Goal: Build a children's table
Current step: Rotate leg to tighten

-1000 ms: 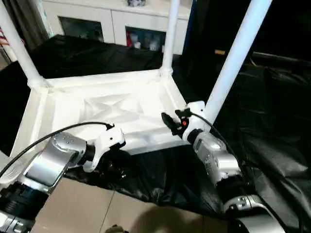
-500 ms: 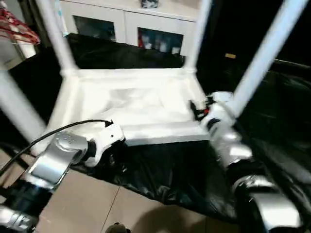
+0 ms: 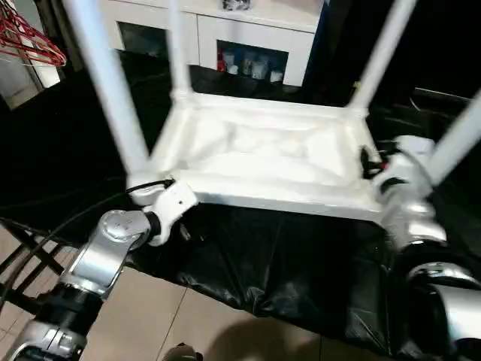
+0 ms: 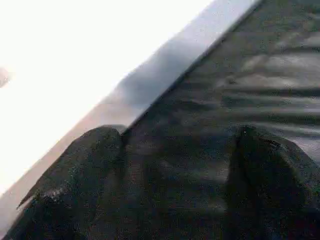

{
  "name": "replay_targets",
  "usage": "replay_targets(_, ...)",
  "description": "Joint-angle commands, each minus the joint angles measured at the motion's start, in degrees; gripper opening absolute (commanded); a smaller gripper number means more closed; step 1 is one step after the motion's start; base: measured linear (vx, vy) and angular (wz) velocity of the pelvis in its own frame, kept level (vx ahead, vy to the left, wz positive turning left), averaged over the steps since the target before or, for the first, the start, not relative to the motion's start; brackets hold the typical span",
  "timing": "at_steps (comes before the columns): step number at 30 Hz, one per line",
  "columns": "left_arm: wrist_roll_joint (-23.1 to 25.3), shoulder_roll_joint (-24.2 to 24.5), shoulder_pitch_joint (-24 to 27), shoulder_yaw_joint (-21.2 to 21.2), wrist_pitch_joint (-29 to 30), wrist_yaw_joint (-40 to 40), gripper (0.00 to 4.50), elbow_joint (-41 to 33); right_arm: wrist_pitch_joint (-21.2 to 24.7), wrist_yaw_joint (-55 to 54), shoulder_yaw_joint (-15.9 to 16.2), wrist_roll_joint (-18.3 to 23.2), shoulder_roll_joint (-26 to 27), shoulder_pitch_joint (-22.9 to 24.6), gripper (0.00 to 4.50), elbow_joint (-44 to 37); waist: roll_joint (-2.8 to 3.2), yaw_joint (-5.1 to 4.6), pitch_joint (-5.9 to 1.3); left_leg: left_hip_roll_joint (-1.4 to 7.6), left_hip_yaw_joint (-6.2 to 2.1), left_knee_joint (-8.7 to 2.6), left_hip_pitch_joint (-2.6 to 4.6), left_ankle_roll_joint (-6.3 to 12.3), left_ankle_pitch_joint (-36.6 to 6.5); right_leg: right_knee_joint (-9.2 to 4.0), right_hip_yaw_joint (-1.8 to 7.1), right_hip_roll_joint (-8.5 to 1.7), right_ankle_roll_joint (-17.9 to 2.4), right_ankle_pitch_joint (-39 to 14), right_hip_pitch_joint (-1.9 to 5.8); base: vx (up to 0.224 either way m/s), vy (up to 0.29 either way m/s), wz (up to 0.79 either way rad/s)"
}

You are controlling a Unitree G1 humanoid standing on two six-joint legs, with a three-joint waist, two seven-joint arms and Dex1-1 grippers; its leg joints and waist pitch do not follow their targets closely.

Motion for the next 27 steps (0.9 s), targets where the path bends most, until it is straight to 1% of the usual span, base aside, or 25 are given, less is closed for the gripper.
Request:
replay_targets(1, -0.6, -0.69, 0.5, 1.62, -2.07, 2.12, 4.48, -0.72, -0.6, -0.25, -1.07, -0.07, -0.77, 0.82, 3.12, 1.07, 0.6, -0.32, -4.48, 2.35, -1.29, -3.29, 0.43, 1.37, -6.37, -3.36, 3.66, -5.19, -11.09, 2.19, 3.36, 0.0, 0.0, 0.0)
replay_targets(2, -3.01, -3.27, 3.17, 5.0, -5.07, 4.98, 4.48, -2.36, -1.26, 1.65, -0.3, -0.45, -1.03, 1.38, 3.12, 0.9, 0.56, -0.32, -4.47, 2.29, -1.31, -3.3, 0.39, 1.49, -6.47, -3.34, 3.63, -5.13, -11.03, 1.53, 3.36, 0.0, 0.0, 0.0)
replay_targets(3, -3.01, -3.27, 3.17, 5.0, -5.07, 4.98, 4.48, -2.36, -1.26, 1.65, -0.3, -0.45, -1.03, 1.38, 3.12, 0.9, 0.71, -0.4, -4.28, 2.43, -1.27, -3.29, 0.32, 1.61, -7.75, -3.87, 3.56, -5.27, -11.11, -0.41, 3.31, 0.0, 0.0, 0.0)
replay_targets(4, -4.58, -4.73, 5.34, 7.04, -7.11, 6.2, 4.48, -3.72, -1.52, 4.41, 0.85, -0.86, -0.56, 2.06, 3.12, -0.1, 0.71, -0.4, -4.28, 2.43, -1.27, -3.29, 0.32, 1.61, -7.75, -3.87, 3.56, -5.27, -11.11, -0.41, 3.31, 0.0, 0.0, 0.0)
replay_targets(5, -5.81, -6.34, 8.12, 9.46, -10.3, 8.59, 4.48, -4.78, -2.12, 7.95, 2.81, -1.53, 0.46, 3.17, 3.12, -1.86, 1.5, -0.43, -4.32, 2.54, -1.43, -3.24, 0.19, 1.78, -8.33, -3.86, 3.55, -5.39, -11.38, -0.95, 3.31, 0.0, 0.0, 0.0)
replay_targets(6, -6.17, -6.86, 9.06, 10.24, -11.4, 9.43, 4.48, -5.12, -2.33, 9.13, 3.48, -1.75, 0.81, 3.57, 3.12, -2.47, 1.01, -0.74, -4.2, 2.58, -1.39, -3.25, -0.11, 2.29, -8.99, -4.0, 3.55, -5.36, -11.4, -1.15, 3.45, 0.0, 0.0, 0.0)
replay_targets(7, -6.54, -7.39, 10.03, 11.05, -12.52, 10.28, 4.48, -5.47, -2.55, 10.34, 4.16, -1.97, 1.17, 3.98, 3.12, -3.1, 1.14, -0.69, -4.27, 2.54, -1.48, -3.23, 0.01, 2.49, -9.18, -4.05, 3.43, -5.35, -11.35, -1.8, 3.38, 0.0, 0.0, 0.0)
replay_targets(8, -6.33, -8.09, 12.15, 12.49, -15.49, 13.26, 4.48, -5.78, -2.73, 12.98, 5.41, -2.01, 2.23, 5.14, 3.12, -5.1, 1.33, -0.97, -4.21, 2.51, -1.45, -3.25, 0.08, 2.97, -9.83, -4.32, 3.41, -5.23, -10.93, -3.59, 3.21, 0.0, 0.0, 0.0)
replay_targets(9, -6.05, -8.45, 13.4, 13.28, -17.3, 15.26, 4.48, -5.91, -2.82, 14.47, 6.06, -1.93, 2.87, 5.87, 3.12, -6.36, 1.23, -1.11, -4.21, 2.54, -1.46, -3.23, -0.09, 3.25, -9.92, -4.36, 3.45, -5.24, -10.55, -3.83, 3.35, 0.0, 0.0, 0.0)
replay_targets(10, -6.19, -8.85, 13.92, 13.89, -18.07, 16.1, 4.48, -5.99, -2.7, 14.95, 6.36, -1.82, 3.17, 6.33, 3.12, -7.18, 1.31, -1.43, -4.07, 2.7, -1.55, -3.43, 0.22, 3.48, -10.58, -4.74, 3.38, -5.17, -9.91, -6.6, 3.01, 0.0, 0.0, 0.0)
replay_targets(11, -6.41, -9.48, 14.73, 14.86, -19.29, 17.43, 4.48, -6.12, -2.52, 15.72, 6.84, -1.64, 3.65, 7.07, 3.12, -8.47, 1.27, -1.4, -4.13, 2.74, -1.52, -3.4, 0.35, 3.56, -10.66, -4.76, 3.44, -5.14, -9.97, -6.99, 2.94, 0.0, 0.0, 0.0)
replay_targets(12, -6.26, -10.42, 16.42, 16.44, -21.64, 19.8, 4.48, -6.83, -2.11, 17.02, 8.27, -1.52, 4.58, 9.06, 3.12, -11.68, 1.26, -1.45, -4.0, 2.9, -1.55, -3.47, 0.32, 3.48, -10.62, -4.76, 3.47, -5.16, -10.09, -7.32, 2.83, 0.0, 0.0, 0.0)
replay_targets(13, -5.67, -11.12, 18.08, 17.49, -23.89, 21.75, 4.48, -7.88, -1.28, 18.69, 10.15, -1.25, 5.34, 11.6, 3.12, -15.63, 1.32, -1.37, -3.9, 2.97, -1.63, -3.55, 0.11, 3.61, -10.58, -4.82, 3.48, -5.16, -9.69, -7.33, 2.99, 0.0, 0.0, 0.0)
replay_targets(14, -5.09, -11.68, 19.22, 18.24, -25.6, 22.97, 4.48, -8.57, -0.76, 19.9, 11.4, -1.11, 5.85, 13.33, 3.12, -18.28, 1.36, -1.35, -3.89, 3.24, -1.79, -3.68, 0.15, 3.72, -10.84, -4.75, 3.5, -5.18, -8.89, -7.08, 2.88, 0.0, 0.0, 0.0)
replay_targets(16, -3.75, -13.11, 20.44, 19.68, -28.32, 25.87, 4.48, -9.49, 0.66, 22.15, 13.74, -1.12, 5.98, 17.01, 3.12, -23.65, 1.28, -1.41, -3.84, 3.19, -1.78, -3.8, 0.23, 3.92, -11.67, -5.02, 3.55, -5.12, -8.17, -8.05, 2.79, 0.0, 0.0, 0.0)
replay_targets(17, -3.75, -13.11, 20.44, 19.68, -28.32, 25.87, 4.48, -9.49, 0.66, 22.15, 13.74, -1.12, 5.98, 17.01, 3.12, -23.65, 1.43, -1.33, -3.81, 3.22, -1.71, -3.79, 0.45, 3.82, -12.12, -5.16, 3.64, -5.04, -7.85, -8.54, 2.54, 0.0, 0.0, 0.0)
replay_targets(18, -3.18, -14.06, 20.58, 20.46, -29.68, 28.16, 4.48, -9.4, 2.51, 23.89, 14.82, -0.98, 5.7, 20.01, 3.12, -28.13, 1.31, -1.24, -3.7, 3.13, -1.7, -3.92, 0.44, 3.65, -12.57, -5.35, 3.69, -4.99, -7.65, -9.63, 2.52, 0.0, 0.0, 0.0)
replay_targets(20, -3.37, -14.25, 20.33, 20.57, -30.0, 28.59, 4.48, -9.11, 3.31, 24.48, 15.04, -0.87, 5.54, 21.05, 3.12, -29.74, 1.41, -0.95, -3.58, 3.22, -1.76, -4.04, 0.56, 3.15, -13.34, -5.48, 3.8, -5.14, -7.04, -10.91, 2.39, 0.0, 0.0, 0.0)
replay_targets(21, -3.93, -14.29, 19.83, 20.38, -29.84, 28.39, 4.48, -8.66, 4.41, 25.3, 15.18, -0.54, 5.26, 22.21, 3.12, -31.57, 1.19, -0.94, -3.54, 3.17, -1.78, -4.11, 0.5, 3.01, -13.59, -5.56, 3.8, -5.15, -6.82, -11.67, 2.47, 0.0, 0.0, 0.0)
replay_targets(22, -5.21, -14.24, 17.97, 20.28, -29.88, 27.7, 4.48, -6.9, 8.22, 26.8, 15.59, 0.53, 4.25, 25.21, 3.12, -36.57, 1.23, -0.63, -3.31, 3.0, -1.77, -4.21, 0.7, 2.73, -13.96, -5.97, 3.92, -4.99, -5.55, -13.69, 2.34, 0.0, 0.0, 0.0)
replay_targets(23, -6.08, -14.12, 16.79, 20.41, -29.77, 27.06, 4.48, -5.82, 9.96, 27.64, 15.91, 1.12, 3.62, 26.56, 3.12, -38.64, 1.34, -0.23, -3.52, 3.15, -1.79, -4.11, 0.91, 2.52, -13.9, -5.75, 3.98, -5.09, -5.32, -13.42, 2.29, 0.0, 0.0, 0.0)
replay_targets(24, -7.14, -13.56, 14.24, 20.95, -30.02, 26.31, 4.48, -3.33, 12.38, 28.74, 16.68, 1.65, 2.33, 28.84, 3.12, -42.01, 1.45, -0.1, -3.32, 3.09, -1.78, -4.3, 0.99, 2.28, -14.5, -5.98, 4.06, -4.98, -4.91, -13.67, 2.11, 0.0, 0.0, 0.0)
replay_targets(25, -7.14, -13.56, 14.24, 20.95, -30.02, 26.31, 4.48, -3.33, 12.38, 28.74, 16.68, 1.65, 2.33, 28.84, 3.12, -42.01, 1.39, 0.13, -3.46, 3.06, -1.86, -4.32, 1.06, 1.85, -14.8, -5.94, 4.02, -5.13, -4.53, -13.82, 2.21, 0.0, 0.0, 0.0)
replay_targets(26, -7.45, -13.22, 13.0, 21.2, -30.08, 26.05, 4.48, -2.17, 13.03, 29.22, 17.0, 1.7, 1.74, 29.73, 3.12, -43.18, 1.29, 0.0, -3.45, 2.99, -1.96, -4.4, 0.8, 1.71, -14.58, -5.86, 3.95, -5.19, -4.59, -13.5, 2.41, 0.0, 0.0, 0.0)
replay_targets(27, -8.52, -12.31, 10.14, 21.33, -28.91, 23.95, 4.48, 0.69, 15.4, 30.17, 17.41, 1.84, 0.32, 31.4, 3.12, -45.35, 1.36, 0.09, -3.48, 2.84, -1.96, -4.36, 0.74, 1.53, -14.41, -6.05, 3.9, -5.22, -4.02, -13.97, 2.48, 0.0, 0.0, 0.0)
